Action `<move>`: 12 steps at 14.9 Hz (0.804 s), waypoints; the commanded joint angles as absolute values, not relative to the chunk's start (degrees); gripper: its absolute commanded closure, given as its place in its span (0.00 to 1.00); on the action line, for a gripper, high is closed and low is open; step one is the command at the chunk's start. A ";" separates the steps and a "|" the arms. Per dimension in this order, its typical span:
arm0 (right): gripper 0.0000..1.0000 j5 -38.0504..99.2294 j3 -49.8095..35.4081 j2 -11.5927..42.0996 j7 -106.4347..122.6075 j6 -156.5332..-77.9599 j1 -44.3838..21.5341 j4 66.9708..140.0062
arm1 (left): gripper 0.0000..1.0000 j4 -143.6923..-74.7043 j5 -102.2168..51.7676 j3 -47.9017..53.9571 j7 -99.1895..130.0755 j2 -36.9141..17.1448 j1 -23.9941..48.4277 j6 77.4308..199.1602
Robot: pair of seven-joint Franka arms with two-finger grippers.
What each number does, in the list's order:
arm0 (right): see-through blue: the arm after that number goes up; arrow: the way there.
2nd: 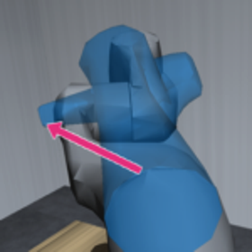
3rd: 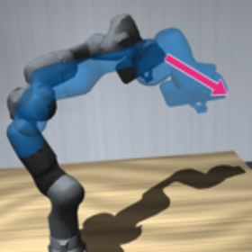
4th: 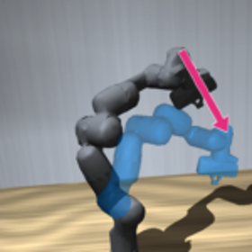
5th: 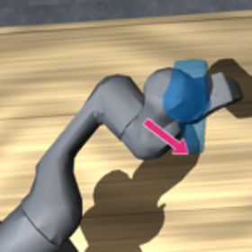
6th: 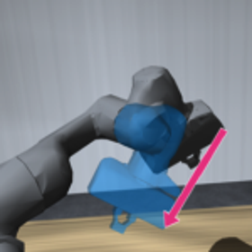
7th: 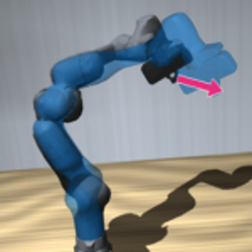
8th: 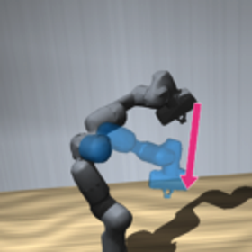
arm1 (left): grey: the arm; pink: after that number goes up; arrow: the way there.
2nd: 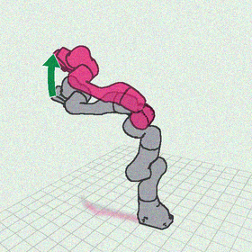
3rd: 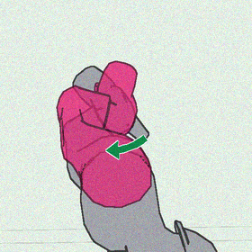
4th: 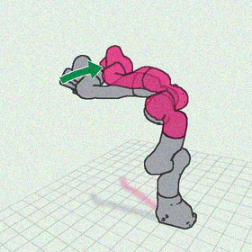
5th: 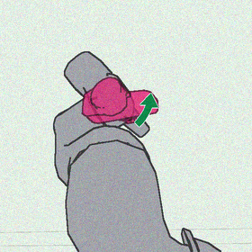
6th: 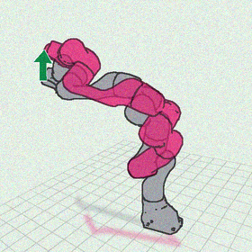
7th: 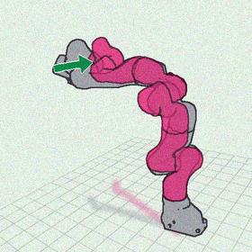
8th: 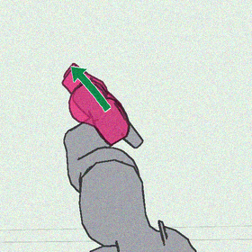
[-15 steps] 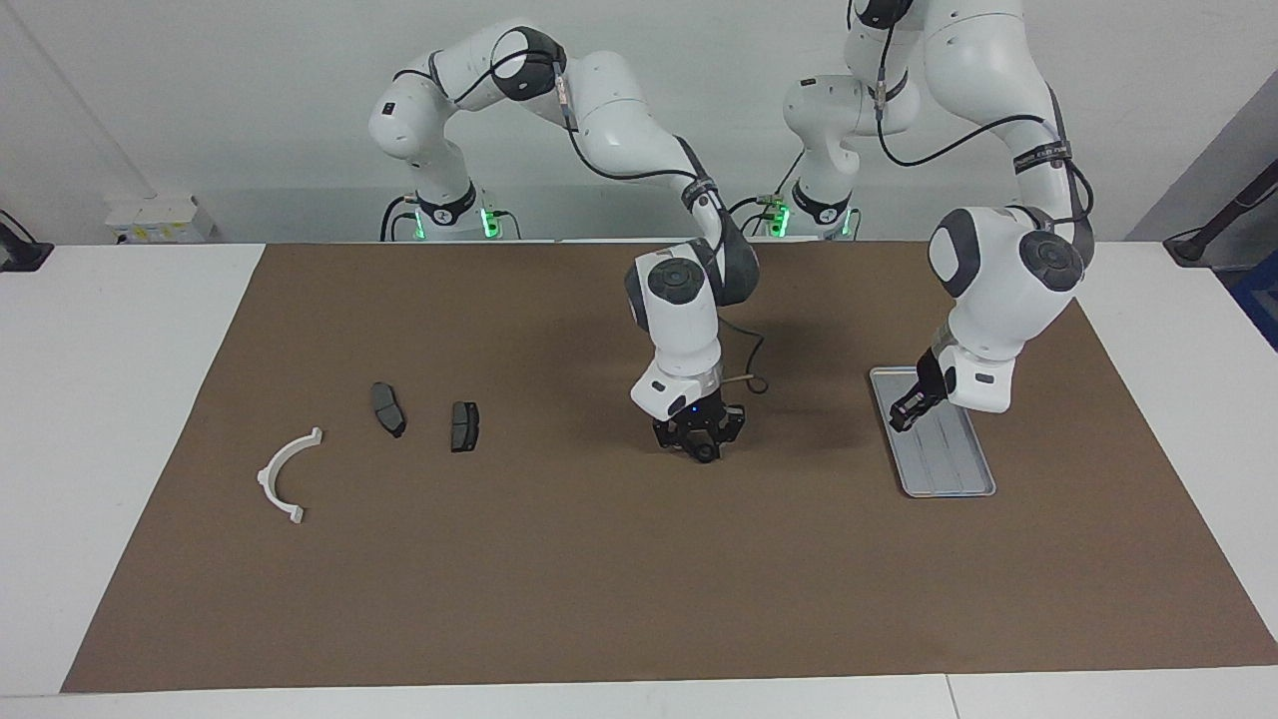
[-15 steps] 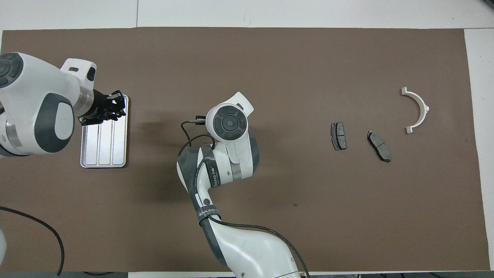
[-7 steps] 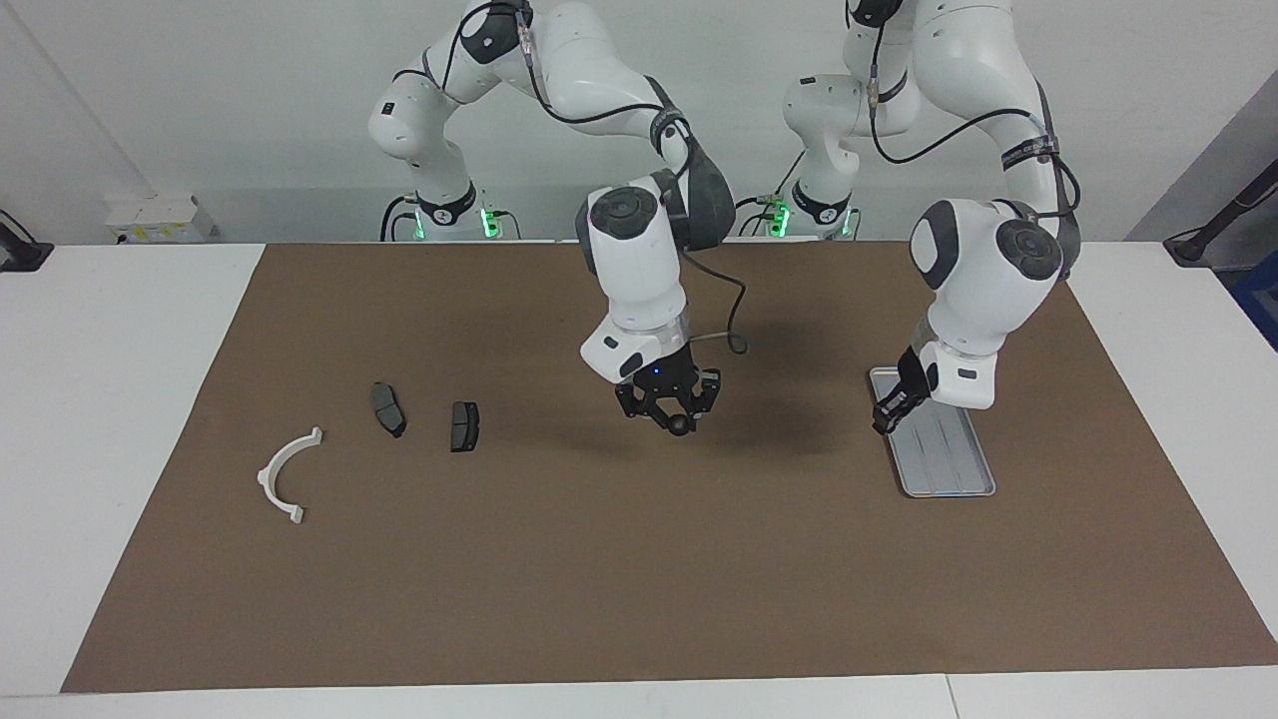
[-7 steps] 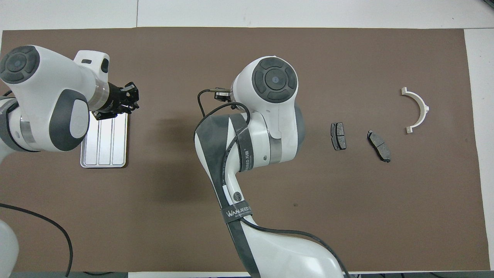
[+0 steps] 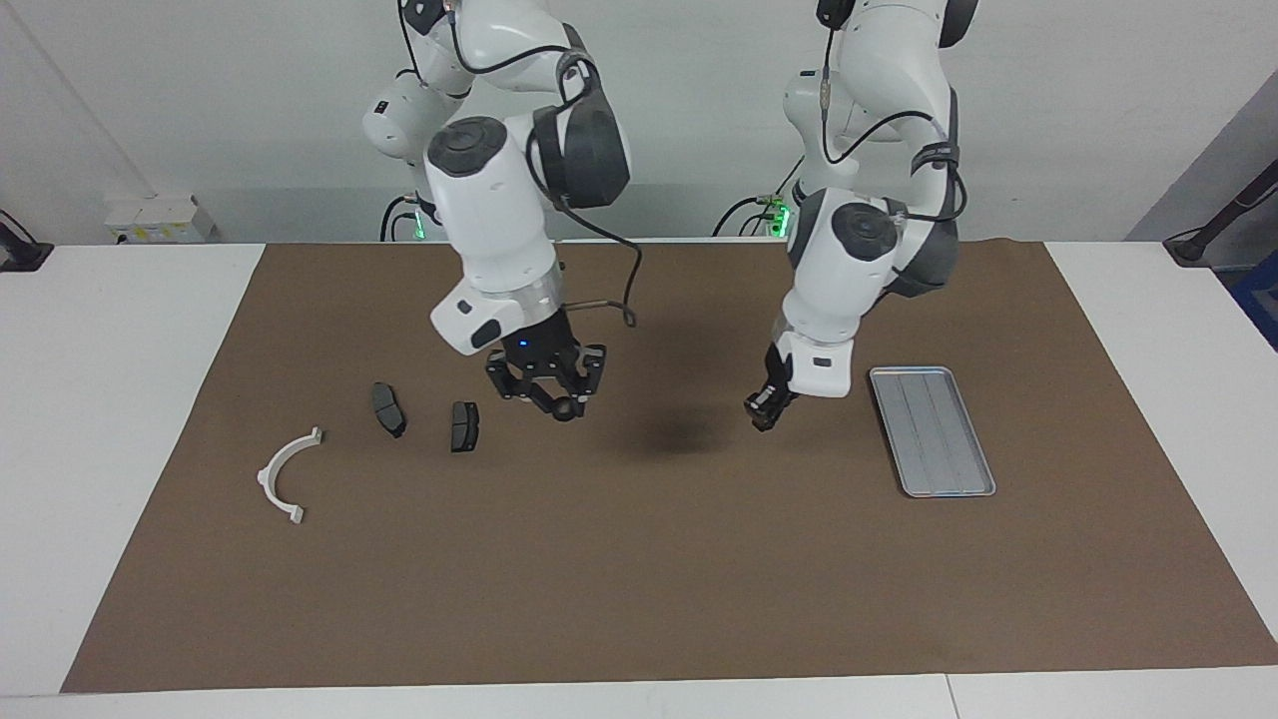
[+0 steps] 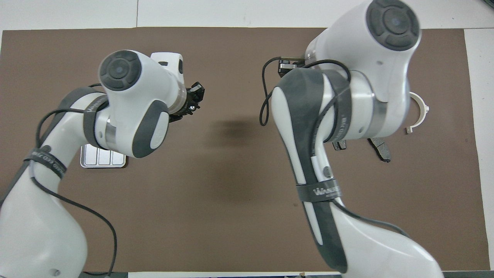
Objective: Place bearing gear from tray to pile
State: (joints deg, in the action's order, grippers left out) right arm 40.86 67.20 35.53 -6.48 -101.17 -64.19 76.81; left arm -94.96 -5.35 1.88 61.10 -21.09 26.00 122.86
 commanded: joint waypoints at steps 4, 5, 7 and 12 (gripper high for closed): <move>1.00 29.29 61.46 25.41 6.65 -90.11 -51.45 74.29 | 1.00 -82.71 -2.99 0.44 70.14 -31.64 35.42 121.72; 1.00 27.53 57.96 23.92 8.68 -88.17 -46.63 72.88 | 1.00 -82.71 -2.81 0.53 70.14 -31.73 35.94 121.38; 1.00 20.96 46.21 19.63 11.59 -85.88 -35.13 71.11 | 1.00 -84.27 -2.55 0.44 70.14 -31.47 38.31 121.64; 1.00 4.76 13.11 13.45 14.76 -88.58 -6.08 72.06 | 1.00 -92.53 -1.94 0.35 70.05 -29.36 38.32 127.09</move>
